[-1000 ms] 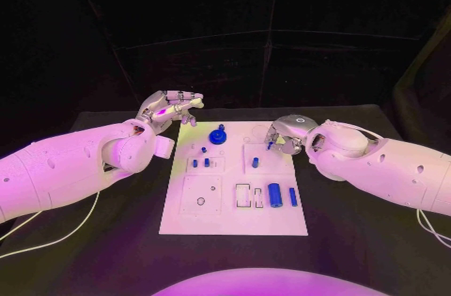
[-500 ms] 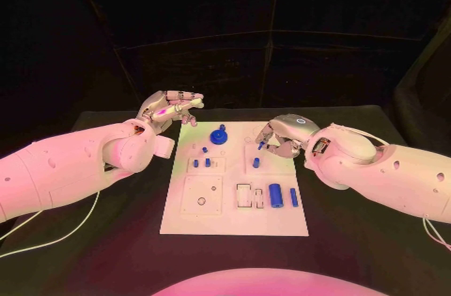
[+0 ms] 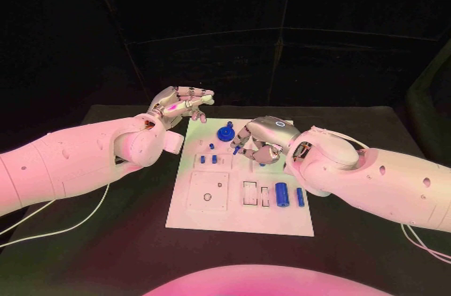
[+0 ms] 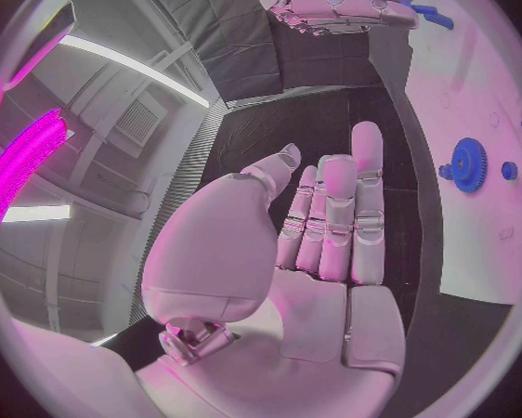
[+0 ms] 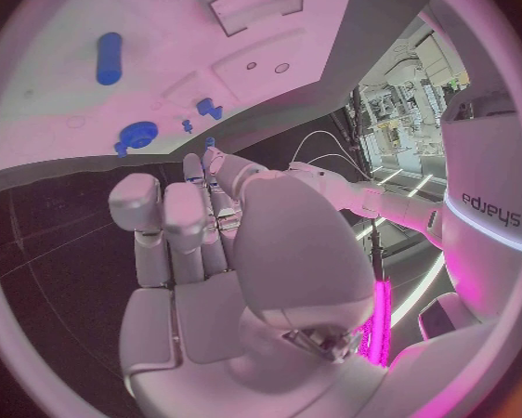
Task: Assemble the parts on the task board
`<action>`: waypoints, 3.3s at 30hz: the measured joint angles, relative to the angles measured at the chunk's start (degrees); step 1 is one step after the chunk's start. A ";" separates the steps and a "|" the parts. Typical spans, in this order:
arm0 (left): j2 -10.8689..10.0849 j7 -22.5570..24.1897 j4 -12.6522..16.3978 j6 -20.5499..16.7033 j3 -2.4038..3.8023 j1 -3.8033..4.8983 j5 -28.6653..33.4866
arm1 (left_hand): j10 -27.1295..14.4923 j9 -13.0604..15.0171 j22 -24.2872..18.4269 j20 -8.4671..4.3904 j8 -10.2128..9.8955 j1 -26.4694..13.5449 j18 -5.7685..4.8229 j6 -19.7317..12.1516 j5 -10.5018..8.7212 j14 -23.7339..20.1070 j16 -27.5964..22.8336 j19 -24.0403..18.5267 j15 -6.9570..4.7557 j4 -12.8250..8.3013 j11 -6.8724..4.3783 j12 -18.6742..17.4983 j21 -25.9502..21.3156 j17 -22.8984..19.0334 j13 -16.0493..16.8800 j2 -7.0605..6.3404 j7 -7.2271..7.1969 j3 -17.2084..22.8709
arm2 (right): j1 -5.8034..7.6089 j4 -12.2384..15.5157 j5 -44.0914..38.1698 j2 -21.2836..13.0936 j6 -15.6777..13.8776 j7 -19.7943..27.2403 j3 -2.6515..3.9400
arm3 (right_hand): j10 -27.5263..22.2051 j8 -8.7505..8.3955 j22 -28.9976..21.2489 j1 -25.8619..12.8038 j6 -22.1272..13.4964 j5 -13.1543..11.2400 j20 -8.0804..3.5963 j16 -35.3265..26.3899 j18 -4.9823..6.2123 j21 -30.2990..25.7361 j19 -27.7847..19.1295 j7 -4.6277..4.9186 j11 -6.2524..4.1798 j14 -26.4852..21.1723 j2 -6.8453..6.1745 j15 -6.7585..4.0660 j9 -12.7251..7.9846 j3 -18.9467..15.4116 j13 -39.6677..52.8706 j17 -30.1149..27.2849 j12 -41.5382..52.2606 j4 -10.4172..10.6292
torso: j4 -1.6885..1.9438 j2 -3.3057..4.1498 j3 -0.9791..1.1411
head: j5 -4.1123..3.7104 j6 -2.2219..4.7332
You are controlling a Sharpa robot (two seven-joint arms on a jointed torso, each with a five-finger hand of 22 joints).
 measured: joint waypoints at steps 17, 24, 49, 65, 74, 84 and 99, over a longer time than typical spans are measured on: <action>0.63 -0.01 0.46 0.00 0.01 0.02 0.01 | -0.20 0.01 0.01 0.00 0.00 0.00 0.00 0.00 0.00 0.00 0.00 0.00 0.00 0.00 0.21 -0.01 0.00 -0.08 0.05 0.00 0.00 0.00 | -4.66 -4.73 -3.69 7.01 4.99 -0.66 -0.10 | 0.00 -0.01 0.08 0.00 0.16 0.00 0.00 0.00 0.00 0.00 0.00 0.17 0.00 0.00 0.00 0.00 -0.03 0.16 -0.01 0.00 0.00 0.17 | -0.16 -0.13 0.12 | 2.25 -1.21; 0.77 -0.01 0.40 0.00 0.01 0.02 0.02 | -0.20 0.01 0.01 0.00 0.00 0.00 0.00 0.00 0.00 0.00 0.00 0.00 0.00 0.00 0.21 -0.01 0.00 -0.09 0.05 0.00 0.00 0.00 | -4.91 -5.42 -5.40 8.18 6.81 -1.31 -0.21 | -0.01 -0.01 0.07 -0.24 0.17 0.00 0.00 0.23 0.01 0.00 0.00 0.17 0.00 0.00 -0.21 0.00 0.02 0.31 0.00 -0.05 0.00 0.02 | -0.21 -0.16 0.14 | 2.72 -1.47; 0.99 -0.20 0.06 0.04 0.01 0.02 0.03 | -0.20 0.02 -0.04 0.00 0.00 0.00 0.00 0.00 0.00 0.00 0.00 0.00 0.00 -0.16 0.21 0.32 -0.22 -0.17 0.04 0.00 -0.01 -0.16 | -5.24 -5.94 -7.90 9.47 9.85 -2.15 -1.31 | -0.01 -0.01 0.06 -0.82 0.16 0.00 0.00 0.23 0.01 0.00 0.00 0.17 0.01 0.00 -0.23 0.00 0.03 0.32 0.00 -0.08 0.01 0.01 | -0.09 -0.03 0.09 | 3.21 -1.82; 1.08 -0.37 -0.20 0.16 0.01 0.02 0.03 | -0.19 0.02 -0.09 0.00 0.00 0.00 -0.01 -0.20 0.00 0.00 0.00 0.00 0.00 -0.16 0.21 0.32 -0.22 -0.22 0.03 0.00 0.20 -0.16 | -5.28 -6.02 -8.78 9.81 10.10 -2.34 -1.30 | -0.01 -0.01 0.05 -1.17 0.16 0.00 0.00 0.23 0.01 0.22 0.00 0.16 0.01 0.00 -0.22 0.00 0.00 0.47 -0.01 -0.07 0.01 0.16 | -0.06 0.01 0.06 | 3.19 -1.86; 1.09 -0.51 -0.27 0.23 0.01 0.02 0.03 | -0.19 0.02 -0.08 0.00 0.00 0.00 0.00 -0.20 0.00 0.00 0.00 0.00 0.00 -0.16 0.21 0.32 -0.22 -0.22 0.03 0.00 0.20 -0.16 | -5.25 -5.81 -9.17 9.94 10.84 -2.29 -1.29 | -0.01 -0.01 0.05 -2.28 0.16 -0.30 0.00 0.46 0.01 0.22 0.00 0.16 0.00 0.00 -0.76 0.00 0.00 0.47 0.00 -0.07 0.01 0.16 | -0.06 0.01 0.05 | 3.19 -2.14; 1.11 -0.78 -0.54 0.34 0.01 0.02 0.04 | -0.72 -0.04 -0.15 0.00 0.00 0.00 0.00 -0.63 0.00 -0.20 0.00 0.00 0.20 -0.15 0.31 0.32 -0.22 -0.56 0.07 0.00 0.21 -0.49 | -5.28 -5.81 -8.93 9.82 10.91 -2.03 -1.31 | -0.33 0.00 0.10 -3.92 0.14 -0.04 0.00 0.68 0.01 0.22 0.00 0.19 0.31 0.00 -1.48 0.00 0.01 0.30 0.00 -0.07 0.01 0.33 | -0.06 0.00 0.04 | 3.37 -2.19; 1.17 -1.12 -0.67 0.50 0.00 0.02 0.04 | -1.13 -0.03 -0.20 0.00 0.00 0.00 -0.01 -0.63 0.00 -0.41 0.00 0.00 0.40 -0.15 0.31 0.61 -0.45 -0.83 0.07 0.00 0.20 -0.49 | -5.31 -5.96 -7.36 9.75 10.34 -1.33 -1.34 | -5.82 -0.24 -3.21 -6.60 -3.76 0.83 1.33 -1.11 0.01 -1.79 -1.76 1.20 1.61 -0.61 -3.71 1.24 -0.20 -1.90 -0.24 -3.94 0.01 0.91 | -0.08 -0.01 0.04 | 3.44 -2.24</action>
